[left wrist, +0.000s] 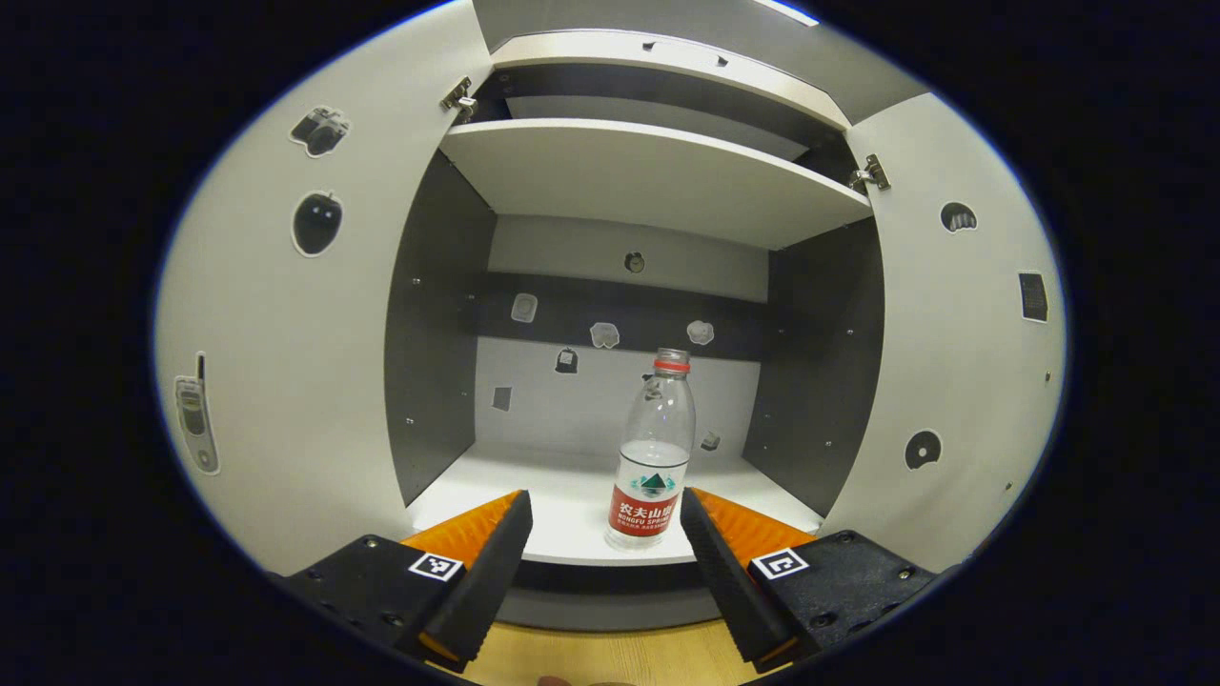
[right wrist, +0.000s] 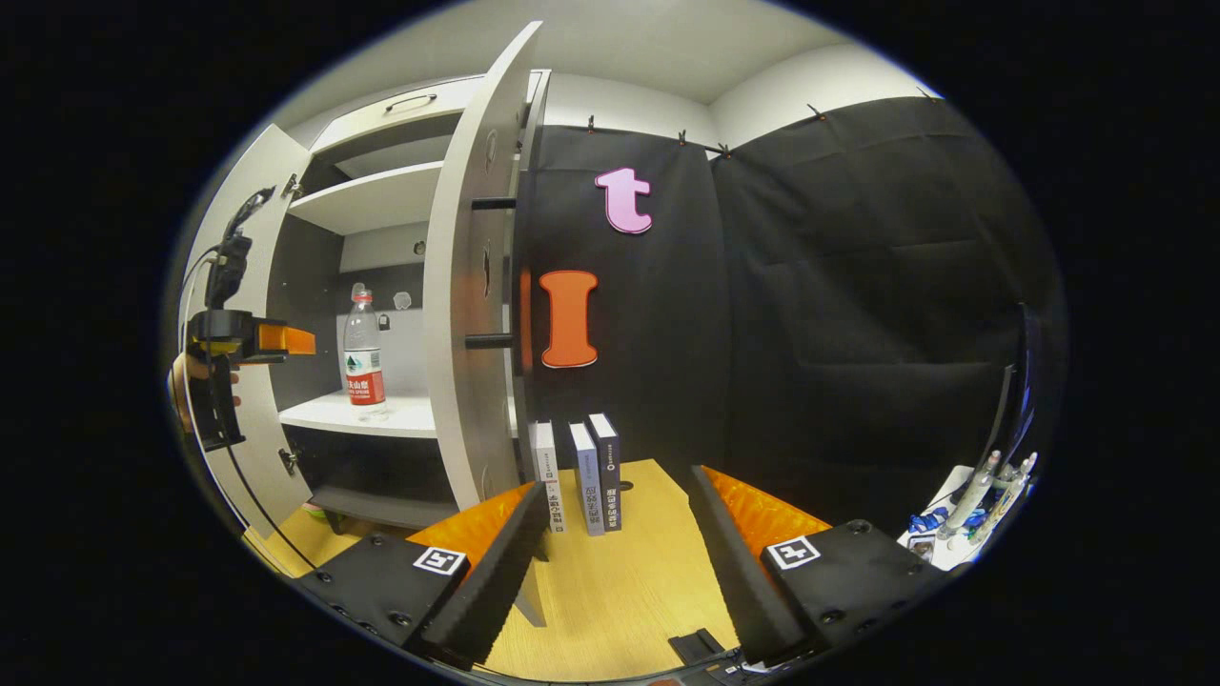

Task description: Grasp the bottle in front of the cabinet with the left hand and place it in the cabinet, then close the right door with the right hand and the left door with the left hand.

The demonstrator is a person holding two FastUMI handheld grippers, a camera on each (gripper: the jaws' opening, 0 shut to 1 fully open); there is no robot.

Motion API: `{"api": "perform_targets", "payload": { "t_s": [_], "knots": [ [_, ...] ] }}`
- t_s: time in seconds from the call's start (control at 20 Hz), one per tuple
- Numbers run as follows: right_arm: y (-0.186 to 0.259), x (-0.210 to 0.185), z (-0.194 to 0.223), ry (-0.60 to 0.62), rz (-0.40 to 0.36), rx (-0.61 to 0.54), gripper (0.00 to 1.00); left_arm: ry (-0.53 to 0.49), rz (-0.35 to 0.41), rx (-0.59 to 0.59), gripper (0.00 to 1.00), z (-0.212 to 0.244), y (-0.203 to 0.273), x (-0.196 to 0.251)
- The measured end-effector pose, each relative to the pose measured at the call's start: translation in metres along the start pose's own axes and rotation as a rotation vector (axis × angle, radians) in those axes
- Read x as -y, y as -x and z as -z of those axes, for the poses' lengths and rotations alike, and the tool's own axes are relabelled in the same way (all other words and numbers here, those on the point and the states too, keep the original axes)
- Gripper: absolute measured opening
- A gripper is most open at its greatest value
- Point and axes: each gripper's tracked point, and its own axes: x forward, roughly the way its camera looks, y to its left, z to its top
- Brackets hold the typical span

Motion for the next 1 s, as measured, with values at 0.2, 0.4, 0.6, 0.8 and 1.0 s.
{"api": "perform_targets", "payload": {
  "t_s": [0.2, 0.4, 0.6, 0.8, 1.0],
  "knots": [
    [-0.013, -0.007, -0.004, 0.040, -0.037, 0.004, 0.94, 0.011, -0.004, 0.018, 0.95, -0.006, 0.045, -0.010],
    [-0.025, -0.018, -0.004, 0.047, -0.077, -0.004, 0.98, 0.019, -0.025, 0.044, 0.95, -0.016, 0.090, -0.024],
    [-0.028, -0.026, -0.003, 0.053, -0.094, -0.013, 0.98, 0.025, -0.042, 0.043, 0.97, -0.017, 0.135, -0.038],
    [-0.026, -0.029, -0.004, 0.065, -0.095, -0.009, 0.89, 0.022, -0.041, 0.051, 0.95, -0.021, 0.170, -0.041],
    [-0.024, -0.036, -0.008, 0.103, -0.100, -0.002, 0.95, 0.034, -0.057, 0.061, 0.96, -0.022, 0.192, -0.047]
  ]
}}
